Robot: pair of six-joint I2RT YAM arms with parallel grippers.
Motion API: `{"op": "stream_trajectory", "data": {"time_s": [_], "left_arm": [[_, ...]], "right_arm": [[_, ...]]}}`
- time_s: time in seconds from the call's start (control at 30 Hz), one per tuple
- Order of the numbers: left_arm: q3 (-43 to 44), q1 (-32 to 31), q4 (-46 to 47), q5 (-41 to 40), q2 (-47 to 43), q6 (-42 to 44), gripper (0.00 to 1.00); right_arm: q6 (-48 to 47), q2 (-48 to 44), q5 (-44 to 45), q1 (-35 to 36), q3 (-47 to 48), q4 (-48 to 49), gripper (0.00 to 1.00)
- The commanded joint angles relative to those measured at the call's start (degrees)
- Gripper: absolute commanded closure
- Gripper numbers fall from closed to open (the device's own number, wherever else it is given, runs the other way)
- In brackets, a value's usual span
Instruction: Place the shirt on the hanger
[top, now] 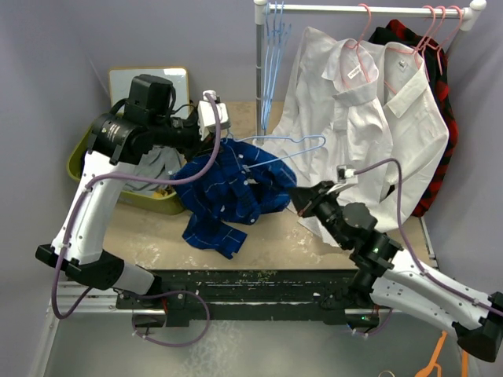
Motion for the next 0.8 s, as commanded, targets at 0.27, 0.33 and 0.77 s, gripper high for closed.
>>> {"op": "stream_trajectory", "data": {"time_s": [0.27, 0.33, 0.77], "left_arm": [[21.30, -5.99, -12.54, -5.97, 4.43, 13.35, 1.00], [21.09, -6.01, -13.82, -6.24, 3.77, 14.82, 1.00], [13.27, -7.10, -17.22, -19.46, 2.31, 22.77, 1.00]], "right_arm": [[-11.99, 1.26, 16.01, -1.13, 14.73, -9.16, 1.00], [-12.47, 0.49, 15.53, -3.15, 14.50, -8.67, 1.00], [-16.59, 3.24, 3.93, -13.47, 20.08, -7.73, 1.00]]}}
